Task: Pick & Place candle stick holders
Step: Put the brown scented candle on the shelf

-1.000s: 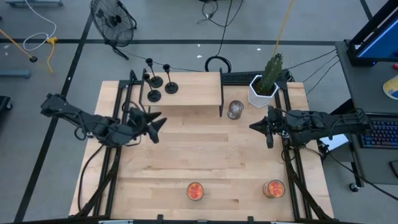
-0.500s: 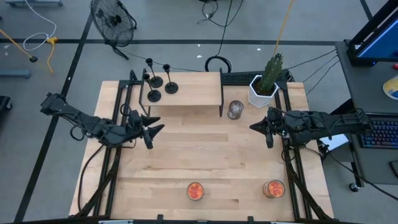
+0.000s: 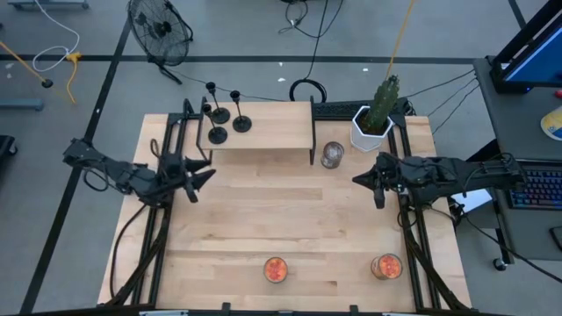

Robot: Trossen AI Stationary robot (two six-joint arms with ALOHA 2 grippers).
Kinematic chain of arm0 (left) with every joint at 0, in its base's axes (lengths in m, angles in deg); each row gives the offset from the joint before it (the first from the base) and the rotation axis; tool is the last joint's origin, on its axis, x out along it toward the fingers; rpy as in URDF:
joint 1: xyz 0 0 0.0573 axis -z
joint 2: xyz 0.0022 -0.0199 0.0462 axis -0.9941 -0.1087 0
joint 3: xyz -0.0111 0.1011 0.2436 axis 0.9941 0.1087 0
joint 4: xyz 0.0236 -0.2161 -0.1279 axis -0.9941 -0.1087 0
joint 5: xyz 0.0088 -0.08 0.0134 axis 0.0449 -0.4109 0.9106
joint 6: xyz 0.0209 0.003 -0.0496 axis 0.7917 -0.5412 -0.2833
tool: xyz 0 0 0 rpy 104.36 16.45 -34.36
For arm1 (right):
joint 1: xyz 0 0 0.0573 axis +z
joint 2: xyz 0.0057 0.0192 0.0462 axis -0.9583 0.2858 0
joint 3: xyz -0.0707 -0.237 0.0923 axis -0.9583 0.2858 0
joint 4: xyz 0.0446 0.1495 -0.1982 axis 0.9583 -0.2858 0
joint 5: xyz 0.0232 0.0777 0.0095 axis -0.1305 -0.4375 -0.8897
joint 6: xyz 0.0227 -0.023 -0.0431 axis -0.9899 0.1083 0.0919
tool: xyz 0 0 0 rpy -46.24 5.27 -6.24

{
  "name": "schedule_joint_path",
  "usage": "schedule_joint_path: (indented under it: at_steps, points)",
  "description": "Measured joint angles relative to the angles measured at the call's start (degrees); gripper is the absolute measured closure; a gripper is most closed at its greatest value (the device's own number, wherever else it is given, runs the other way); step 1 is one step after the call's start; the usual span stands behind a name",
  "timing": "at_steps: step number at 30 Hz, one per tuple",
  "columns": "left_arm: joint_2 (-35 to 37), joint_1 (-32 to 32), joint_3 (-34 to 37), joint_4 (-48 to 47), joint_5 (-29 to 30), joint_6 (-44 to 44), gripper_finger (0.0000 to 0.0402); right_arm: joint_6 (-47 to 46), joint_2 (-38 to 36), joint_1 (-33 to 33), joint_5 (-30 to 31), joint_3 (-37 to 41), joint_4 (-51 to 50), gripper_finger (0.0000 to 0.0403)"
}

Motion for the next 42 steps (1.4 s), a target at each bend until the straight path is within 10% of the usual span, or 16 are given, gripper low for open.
schedule_joint_path:
  at_steps: [15, 42]
  points:
    - [6.85, -0.02, 3.10, -11.69, 9.38, -9.49, 0.0195, 3.13, 0.40, 0.00, 0.26, 0.00, -0.89, 0.0399]
    - [22.22, 0.00, 3.06, -23.78, 3.36, -11.80, 0.0195, 3.06, 0.53, 0.00, -0.28, 0.00, -3.93, 0.0399]
